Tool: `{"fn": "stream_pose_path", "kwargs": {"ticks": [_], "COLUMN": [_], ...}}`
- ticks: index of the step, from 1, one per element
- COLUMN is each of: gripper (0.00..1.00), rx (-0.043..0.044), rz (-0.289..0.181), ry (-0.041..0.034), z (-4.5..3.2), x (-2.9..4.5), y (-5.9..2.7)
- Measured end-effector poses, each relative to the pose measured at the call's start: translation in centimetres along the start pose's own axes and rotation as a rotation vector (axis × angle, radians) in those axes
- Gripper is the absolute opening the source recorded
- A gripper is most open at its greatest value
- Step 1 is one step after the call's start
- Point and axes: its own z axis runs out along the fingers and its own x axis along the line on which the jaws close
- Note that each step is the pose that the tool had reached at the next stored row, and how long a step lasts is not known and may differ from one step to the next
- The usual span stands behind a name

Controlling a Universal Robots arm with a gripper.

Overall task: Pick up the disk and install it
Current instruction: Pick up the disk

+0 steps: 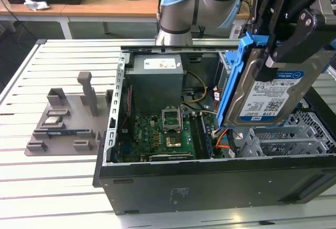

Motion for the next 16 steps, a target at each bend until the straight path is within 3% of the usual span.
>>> {"fn": "stream_pose_path", "kwargs": {"ticks": [5,13,16], "gripper": [0.37,0.37,0.37], "rx": [-0.0008,-0.0054,-0.0065], "rz": [0.000,-0.001,-0.003], "ry": [0.0002,0.0008,0.0009], "z": [0.51,1.26,1.46], "x": [-0.07,-0.31,-0.36], "y": [-1.06,-4.61,-5.39]}}
